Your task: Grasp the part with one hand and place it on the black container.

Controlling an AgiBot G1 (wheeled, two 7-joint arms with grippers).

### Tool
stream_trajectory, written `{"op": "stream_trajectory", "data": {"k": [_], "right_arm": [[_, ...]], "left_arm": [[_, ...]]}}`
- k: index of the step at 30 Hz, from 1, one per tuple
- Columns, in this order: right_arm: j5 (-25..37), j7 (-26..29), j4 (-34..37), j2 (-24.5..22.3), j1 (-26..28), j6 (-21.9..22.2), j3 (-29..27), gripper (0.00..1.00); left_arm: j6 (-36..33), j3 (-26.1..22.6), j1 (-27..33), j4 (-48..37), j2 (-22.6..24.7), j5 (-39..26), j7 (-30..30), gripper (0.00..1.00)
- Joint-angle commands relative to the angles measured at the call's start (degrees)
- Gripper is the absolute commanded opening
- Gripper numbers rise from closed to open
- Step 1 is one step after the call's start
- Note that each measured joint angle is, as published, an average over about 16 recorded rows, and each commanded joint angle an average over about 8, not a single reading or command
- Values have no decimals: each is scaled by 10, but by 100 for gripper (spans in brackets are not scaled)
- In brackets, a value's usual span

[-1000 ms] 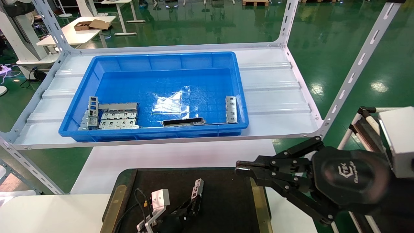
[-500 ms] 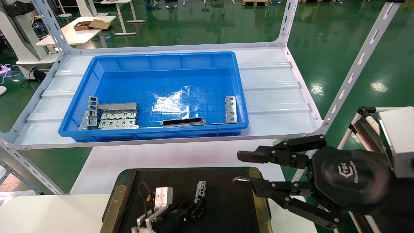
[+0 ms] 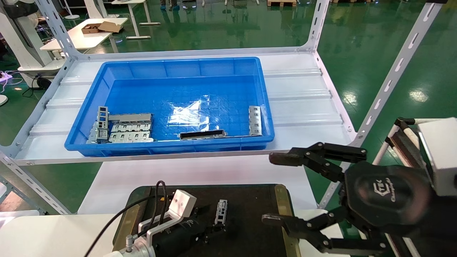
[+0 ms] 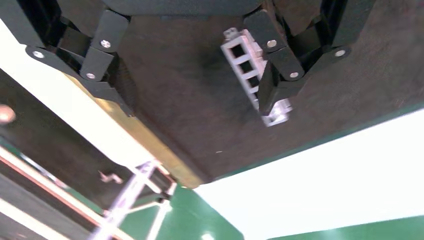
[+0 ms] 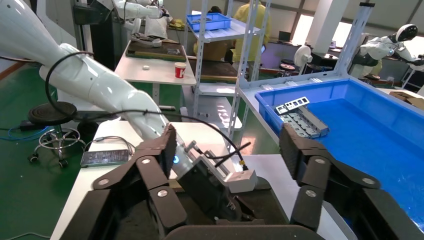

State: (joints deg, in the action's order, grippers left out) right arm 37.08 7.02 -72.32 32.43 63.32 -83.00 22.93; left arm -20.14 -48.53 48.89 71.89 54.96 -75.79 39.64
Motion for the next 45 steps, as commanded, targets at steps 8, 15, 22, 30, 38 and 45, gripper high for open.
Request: {"op": "stream_trajectory", "data": {"k": [8, 15, 22, 30, 38, 45], "right_arm": [[0, 0, 0, 0, 0, 0, 0, 100], [0, 0, 0, 0, 0, 0, 0, 100], [0, 0, 0, 0, 0, 0, 0, 100], [0, 0, 0, 0, 0, 0, 0, 100], [0, 0, 0, 0, 0, 0, 0, 100], [0, 0, 0, 0, 0, 0, 0, 100]], "left_arm": [[-111, 42, 10, 40, -39, 58, -120, 100], [-224, 100, 17, 27, -58, 148, -242, 100], [-326, 145, 26, -3, -70, 218, -337, 100], [-401, 168, 44, -16, -85, 259, -375, 100], [-451, 185, 69, -13, -108, 289, -376, 100], [-467, 202, 86, -14, -121, 311, -376, 100]]}}
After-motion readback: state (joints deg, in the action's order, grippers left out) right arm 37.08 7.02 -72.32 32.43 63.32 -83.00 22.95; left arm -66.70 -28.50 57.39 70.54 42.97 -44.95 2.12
